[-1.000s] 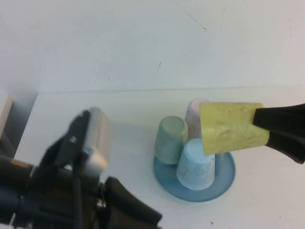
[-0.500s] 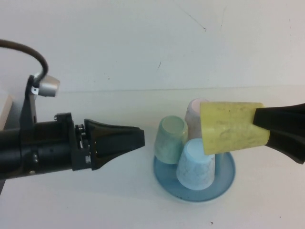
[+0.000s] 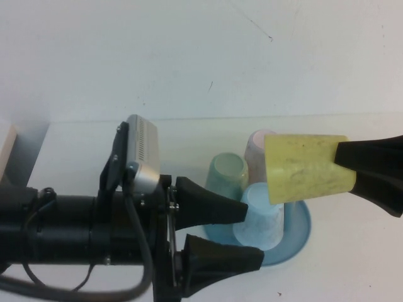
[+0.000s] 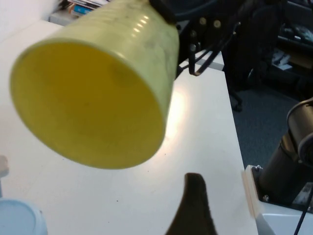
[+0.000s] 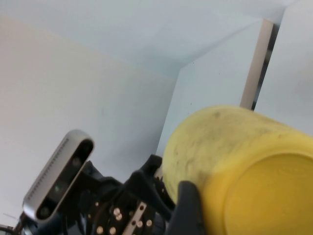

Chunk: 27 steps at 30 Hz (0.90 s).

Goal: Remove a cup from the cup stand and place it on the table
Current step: Hand over the cup

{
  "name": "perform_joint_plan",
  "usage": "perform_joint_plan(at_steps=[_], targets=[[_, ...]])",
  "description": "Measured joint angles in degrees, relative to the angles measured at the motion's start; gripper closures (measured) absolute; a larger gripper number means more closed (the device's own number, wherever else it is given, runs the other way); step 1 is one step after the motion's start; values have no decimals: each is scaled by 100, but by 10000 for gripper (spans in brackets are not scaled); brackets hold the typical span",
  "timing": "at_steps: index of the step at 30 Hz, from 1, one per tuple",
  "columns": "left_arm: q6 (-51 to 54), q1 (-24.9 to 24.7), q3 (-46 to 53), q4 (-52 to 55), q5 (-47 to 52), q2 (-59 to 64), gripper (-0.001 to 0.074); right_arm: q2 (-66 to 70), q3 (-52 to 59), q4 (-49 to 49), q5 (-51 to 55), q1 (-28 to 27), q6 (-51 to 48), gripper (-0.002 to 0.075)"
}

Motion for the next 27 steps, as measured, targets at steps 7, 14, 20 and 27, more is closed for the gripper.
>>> perform_joint_plan(at_steps=[7, 14, 20, 27], targets=[[221, -124, 0, -16, -395, 3, 244, 0, 0, 0, 0, 0, 0, 183], [139, -124, -403, -25, -583, 13, 244, 0, 0, 0, 0, 0, 0, 183], [-518, -124, -895, -60, -546, 411, 244, 0, 0, 0, 0, 0, 0, 183], [-877, -124, -1306, -60, 34, 1208, 245, 0, 0, 0, 0, 0, 0, 183]])
